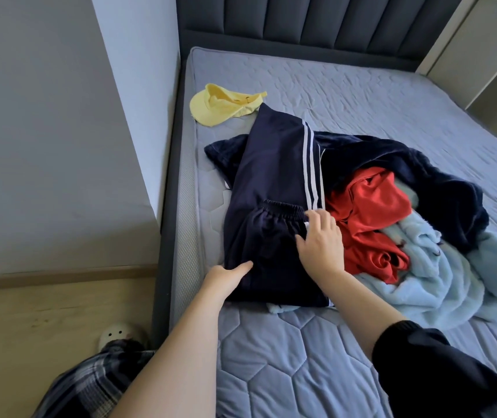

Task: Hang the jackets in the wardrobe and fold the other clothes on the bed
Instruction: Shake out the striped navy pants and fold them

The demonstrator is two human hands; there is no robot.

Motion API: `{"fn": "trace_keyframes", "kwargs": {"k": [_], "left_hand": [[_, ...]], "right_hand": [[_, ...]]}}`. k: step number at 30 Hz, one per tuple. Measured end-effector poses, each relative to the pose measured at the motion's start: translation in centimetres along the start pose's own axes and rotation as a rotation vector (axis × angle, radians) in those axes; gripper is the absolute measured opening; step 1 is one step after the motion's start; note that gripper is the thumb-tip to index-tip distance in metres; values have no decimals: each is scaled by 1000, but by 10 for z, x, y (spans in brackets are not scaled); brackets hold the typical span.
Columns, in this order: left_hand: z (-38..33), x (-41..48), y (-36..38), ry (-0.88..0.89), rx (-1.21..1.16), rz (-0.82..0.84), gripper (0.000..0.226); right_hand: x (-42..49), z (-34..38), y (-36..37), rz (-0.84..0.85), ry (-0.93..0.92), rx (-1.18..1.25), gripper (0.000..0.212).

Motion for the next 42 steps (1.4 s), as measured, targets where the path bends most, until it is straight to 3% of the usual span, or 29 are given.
{"fn": "trace_keyframes", "kwargs": {"k": [2,3,5,8,9,11,13,18,24,26,30,31,33,35,36,39,42], "left_hand": [[0,2,3,-11,-71,5,64],[-1,3,5,-8,-100,3,56],[-2,4,5,5,-157,-5,42],[3,2,3,12,-206,-17,32],[6,1,2,3,-229,-10,32],[9,3,3,-39,-307,28,37],[8,3,4,-72,-373,58,47],[-1,-5,6,-10,-440,33,49],[-21,-23,-2,3,-609,177,32],[-28,-28,-14,33,-607,131,26],[-37,-42,-51,163,-478,-179,7],[-40,-47,-57,192,-521,-188,8],[-50,-54,-60,330,-566,-70,50],[-58,-68,-57,539,-306,84,86],[-59,-75,-57,645,-88,84,94],[-58,-89,-60,826,561,-199,103],[-58,-99,-52,919,696,-249,88]], "right_hand": [[-9,26,-11,-151,-284,27,50],[-11,37,-9,-122,-366,6,51],[-13,43,12,138,-394,-137,53],[-13,19,39,513,-164,-214,57],[-12,17,35,474,-111,-105,59],[-14,22,7,187,-102,198,58],[-32,28,-13,78,-181,286,60],[-95,22,9,378,-364,-139,82],[-82,34,-2,289,-421,-272,82],[-79,41,-3,338,-432,-232,76],[-68,58,-14,356,-451,-252,77],[-64,61,-18,364,-441,-248,76],[-54,64,-25,388,-417,-234,69],[-46,64,-35,413,-415,-220,64],[-43,64,-40,428,-416,-201,63],[-41,62,-51,512,-428,-125,63],[-51,63,-60,635,-455,-84,56]]}}
Point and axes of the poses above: each hand's wrist, its own x-axis towards the middle knuckle, its own y-axis out of the palm, z = x × y, the point moved 6 cm from there along x, towards the middle knuckle, and after that the axes turned 2 degrees about y, right-handed, at the moved point
